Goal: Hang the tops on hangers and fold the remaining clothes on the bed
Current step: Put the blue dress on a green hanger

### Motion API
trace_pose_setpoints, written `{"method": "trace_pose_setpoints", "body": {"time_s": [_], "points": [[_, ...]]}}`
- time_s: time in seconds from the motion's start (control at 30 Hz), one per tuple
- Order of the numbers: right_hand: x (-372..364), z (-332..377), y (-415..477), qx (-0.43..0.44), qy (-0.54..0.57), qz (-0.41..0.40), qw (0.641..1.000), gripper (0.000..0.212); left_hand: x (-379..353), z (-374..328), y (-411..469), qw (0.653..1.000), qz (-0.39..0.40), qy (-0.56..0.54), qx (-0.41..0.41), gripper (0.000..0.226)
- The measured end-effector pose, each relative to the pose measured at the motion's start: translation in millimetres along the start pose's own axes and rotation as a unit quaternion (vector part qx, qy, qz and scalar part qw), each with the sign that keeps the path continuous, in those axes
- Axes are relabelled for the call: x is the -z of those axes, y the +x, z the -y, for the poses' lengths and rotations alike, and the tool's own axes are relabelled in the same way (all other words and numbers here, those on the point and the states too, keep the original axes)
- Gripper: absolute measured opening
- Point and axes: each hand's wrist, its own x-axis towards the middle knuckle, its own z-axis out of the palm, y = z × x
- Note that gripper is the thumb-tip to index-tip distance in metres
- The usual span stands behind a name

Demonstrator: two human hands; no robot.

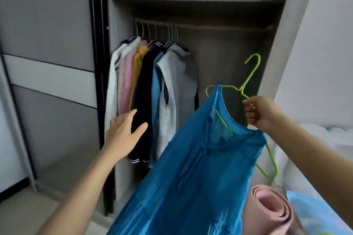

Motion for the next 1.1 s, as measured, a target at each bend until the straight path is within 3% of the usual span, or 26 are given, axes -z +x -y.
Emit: {"method": "trace_pose_setpoints", "body": {"time_s": [0.2, 0.37, 0.6, 0.73, 0.87, 1.1], "points": [[-59, 38, 47, 0.015, 0.06, 0.048, 0.997, 0.023, 2, 25, 41, 0.999, 0.037, -0.015, 0.008, 0.066], [-106, 58, 107, 0.052, 0.049, 0.044, 0.996, 0.033, 6, 46, 95, 0.996, 0.019, 0.079, -0.021, 0.063], [-153, 78, 205, 0.18, 0.026, 0.106, 0.978, 0.021, -6, 60, 234, 0.985, 0.013, 0.163, -0.056, 0.063], [-177, 84, 258, 0.231, 0.087, 0.076, 0.966, 0.012, -20, 57, 304, 0.974, 0.008, 0.203, -0.104, 0.06], [-202, 91, 299, 0.287, 0.021, 0.04, 0.957, 0.013, -41, 53, 360, 0.973, -0.009, 0.184, -0.136, 0.063], [-239, 116, 346, 0.306, -0.092, 0.005, 0.947, 0.009, -74, 41, 439, 0.965, -0.037, 0.173, -0.196, 0.054]]}}
